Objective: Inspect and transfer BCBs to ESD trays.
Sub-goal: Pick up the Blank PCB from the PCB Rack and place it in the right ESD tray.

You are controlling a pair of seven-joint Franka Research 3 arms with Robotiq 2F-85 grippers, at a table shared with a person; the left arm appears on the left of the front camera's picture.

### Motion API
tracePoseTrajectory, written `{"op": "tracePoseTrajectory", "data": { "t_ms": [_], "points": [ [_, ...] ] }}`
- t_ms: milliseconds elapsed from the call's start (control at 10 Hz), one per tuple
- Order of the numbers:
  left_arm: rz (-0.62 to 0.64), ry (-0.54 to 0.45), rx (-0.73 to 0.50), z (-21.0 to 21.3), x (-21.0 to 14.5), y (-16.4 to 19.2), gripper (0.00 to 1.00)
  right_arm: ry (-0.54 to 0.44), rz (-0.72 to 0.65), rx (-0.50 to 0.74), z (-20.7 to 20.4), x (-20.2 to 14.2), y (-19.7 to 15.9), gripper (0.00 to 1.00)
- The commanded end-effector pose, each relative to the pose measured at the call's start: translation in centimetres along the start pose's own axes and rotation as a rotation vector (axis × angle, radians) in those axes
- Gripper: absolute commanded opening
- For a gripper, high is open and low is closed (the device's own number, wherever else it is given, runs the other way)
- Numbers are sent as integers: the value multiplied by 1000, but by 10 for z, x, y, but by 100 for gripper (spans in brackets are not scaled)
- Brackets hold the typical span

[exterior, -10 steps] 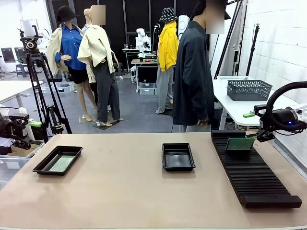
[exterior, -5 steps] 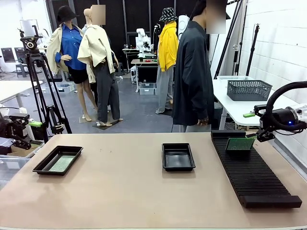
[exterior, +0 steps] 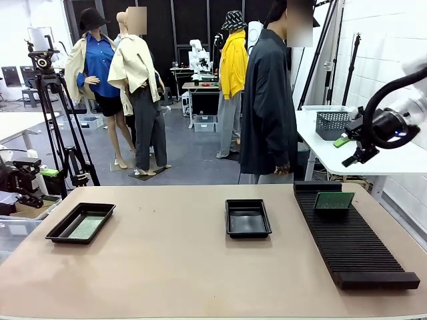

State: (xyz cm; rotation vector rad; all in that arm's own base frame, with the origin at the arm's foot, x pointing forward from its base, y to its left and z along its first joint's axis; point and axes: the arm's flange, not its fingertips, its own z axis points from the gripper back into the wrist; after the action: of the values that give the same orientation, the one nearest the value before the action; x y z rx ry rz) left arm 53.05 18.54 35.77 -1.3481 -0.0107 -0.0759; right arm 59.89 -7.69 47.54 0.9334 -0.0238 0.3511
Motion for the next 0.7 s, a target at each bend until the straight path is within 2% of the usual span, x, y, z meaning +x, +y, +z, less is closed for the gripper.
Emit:
{"op": "tracePoseTrajectory", "data": {
  "t_ms": [0,200,300,600],
  "points": [
    [-1,5,2,0,-1,-2,100,87,272,-141,-15,30,-9,100],
    [-1,5,2,0,-1,-2,100,234,600,-335,-33,29,3,100],
    [-1,5,2,0,-1,-2,100,296,714,-402,-44,28,7,100],
    [-1,5,2,0,-1,-2,100,338,955,-625,-71,18,4,100]
  ]
}}
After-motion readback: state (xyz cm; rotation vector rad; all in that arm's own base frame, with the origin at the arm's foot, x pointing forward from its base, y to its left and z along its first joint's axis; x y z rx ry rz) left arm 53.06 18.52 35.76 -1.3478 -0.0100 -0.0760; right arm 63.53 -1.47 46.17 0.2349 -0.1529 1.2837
